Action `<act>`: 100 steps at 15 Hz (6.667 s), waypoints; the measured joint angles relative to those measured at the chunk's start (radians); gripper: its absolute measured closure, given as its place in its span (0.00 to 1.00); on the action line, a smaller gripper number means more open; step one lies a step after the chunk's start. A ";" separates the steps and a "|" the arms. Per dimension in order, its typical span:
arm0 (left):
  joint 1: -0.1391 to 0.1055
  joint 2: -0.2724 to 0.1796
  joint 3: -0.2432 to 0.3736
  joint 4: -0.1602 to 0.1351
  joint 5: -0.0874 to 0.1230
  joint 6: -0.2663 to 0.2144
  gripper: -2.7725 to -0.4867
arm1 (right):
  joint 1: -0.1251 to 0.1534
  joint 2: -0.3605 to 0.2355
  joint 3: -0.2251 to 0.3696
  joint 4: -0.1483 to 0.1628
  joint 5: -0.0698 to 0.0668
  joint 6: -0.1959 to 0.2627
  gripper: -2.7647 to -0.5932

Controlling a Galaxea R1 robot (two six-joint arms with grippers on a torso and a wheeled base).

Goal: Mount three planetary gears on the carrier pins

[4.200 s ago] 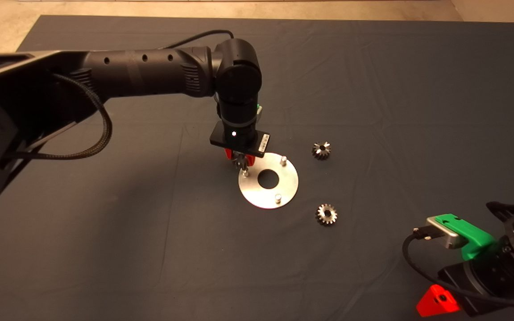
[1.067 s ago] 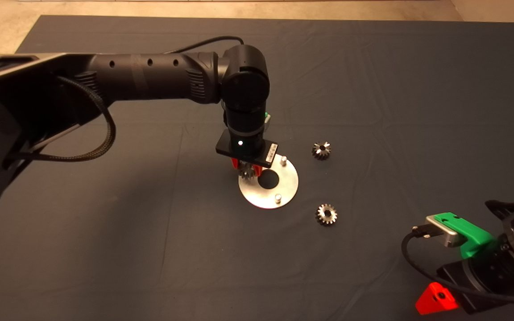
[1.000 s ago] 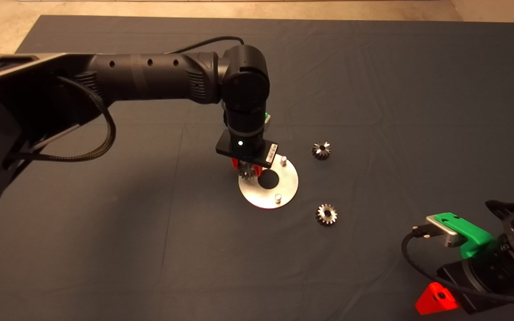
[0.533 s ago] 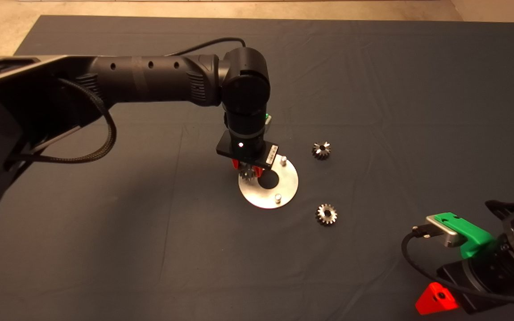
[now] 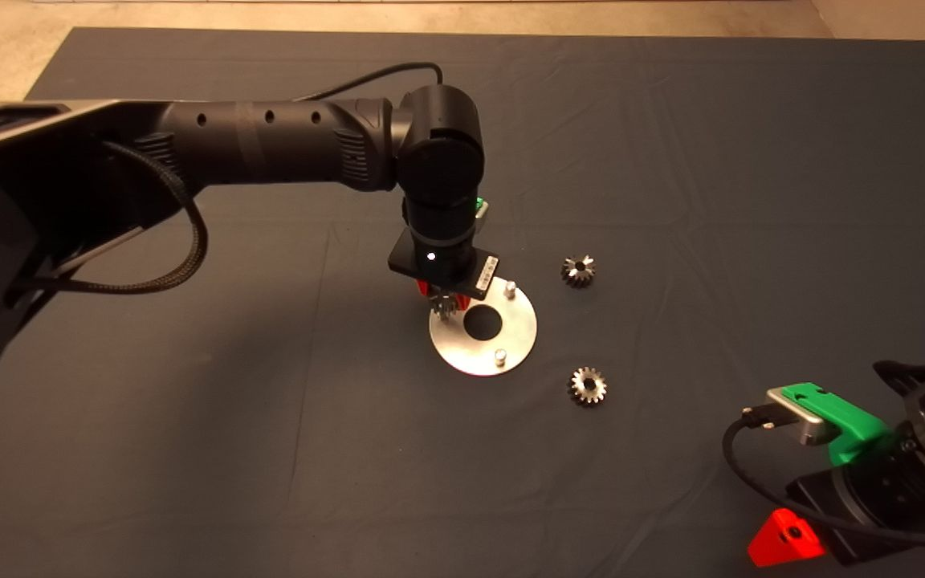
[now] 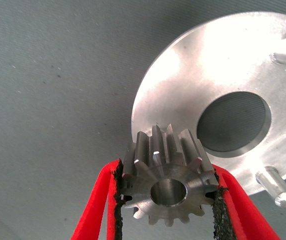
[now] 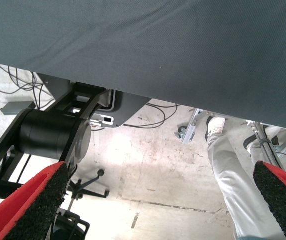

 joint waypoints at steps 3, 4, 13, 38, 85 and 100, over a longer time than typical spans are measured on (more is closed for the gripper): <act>0.000 0.000 0.000 0.002 0.000 0.003 0.83 | 0.000 0.000 0.000 0.000 0.000 0.000 0.01; 0.000 0.000 0.000 0.003 0.000 0.004 0.83 | 0.000 0.000 0.000 0.000 0.000 0.000 0.01; 0.001 -0.002 0.000 0.004 0.001 0.007 0.83 | 0.000 0.000 0.000 0.000 0.000 0.000 0.01; 0.011 -0.009 -0.016 0.002 -0.006 0.004 0.84 | 0.000 0.000 0.000 0.000 0.000 0.000 0.01; 0.013 -0.046 0.055 -0.048 -0.001 -0.048 0.62 | 0.000 0.000 0.000 0.000 0.000 0.000 0.01; -0.112 -0.178 0.419 -0.050 0.004 -0.375 0.33 | 0.000 0.076 -0.286 -0.004 -0.001 -0.238 0.01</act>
